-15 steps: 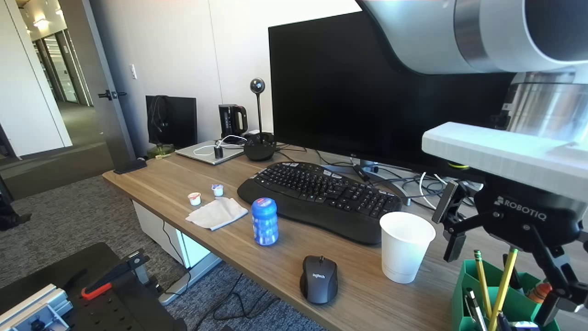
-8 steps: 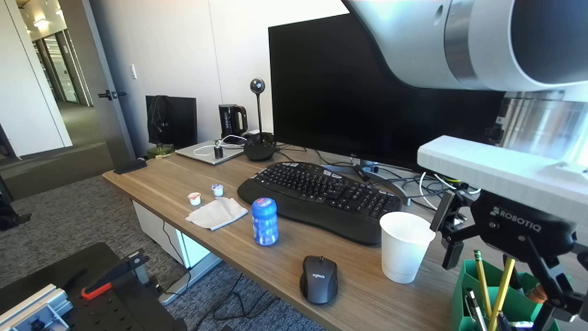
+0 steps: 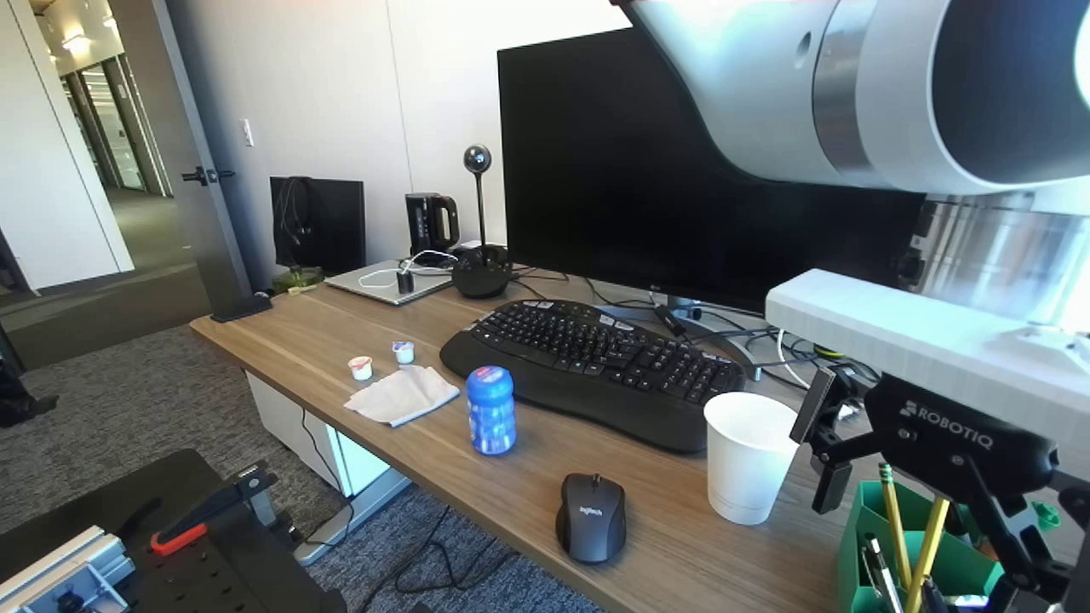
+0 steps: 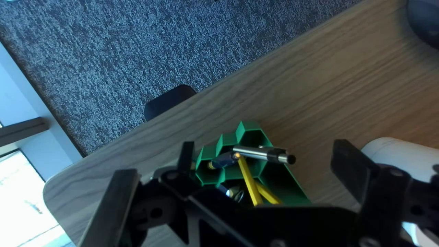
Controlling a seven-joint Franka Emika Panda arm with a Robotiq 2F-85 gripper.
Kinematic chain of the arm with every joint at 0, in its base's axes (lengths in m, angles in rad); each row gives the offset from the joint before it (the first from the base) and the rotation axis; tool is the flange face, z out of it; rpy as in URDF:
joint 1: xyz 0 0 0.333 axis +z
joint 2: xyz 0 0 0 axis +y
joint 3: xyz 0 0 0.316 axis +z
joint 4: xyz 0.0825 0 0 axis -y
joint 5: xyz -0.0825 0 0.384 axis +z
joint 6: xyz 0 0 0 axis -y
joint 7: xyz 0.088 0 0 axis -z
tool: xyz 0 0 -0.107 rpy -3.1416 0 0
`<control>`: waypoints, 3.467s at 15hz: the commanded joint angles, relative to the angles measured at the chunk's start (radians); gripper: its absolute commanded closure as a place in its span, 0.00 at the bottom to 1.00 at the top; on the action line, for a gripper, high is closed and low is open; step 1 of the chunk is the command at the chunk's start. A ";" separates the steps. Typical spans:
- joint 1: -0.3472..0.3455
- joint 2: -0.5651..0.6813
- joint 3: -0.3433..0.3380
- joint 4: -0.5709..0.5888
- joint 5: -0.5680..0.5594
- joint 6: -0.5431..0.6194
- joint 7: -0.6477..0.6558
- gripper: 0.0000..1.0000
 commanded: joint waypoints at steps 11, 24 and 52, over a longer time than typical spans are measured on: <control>-0.016 0.010 0.007 0.010 -0.003 0.003 -0.002 0.39; -0.017 0.010 0.005 0.013 -0.001 0.005 0.005 0.97; -0.019 -0.111 0.006 -0.019 -0.001 -0.017 -0.027 0.97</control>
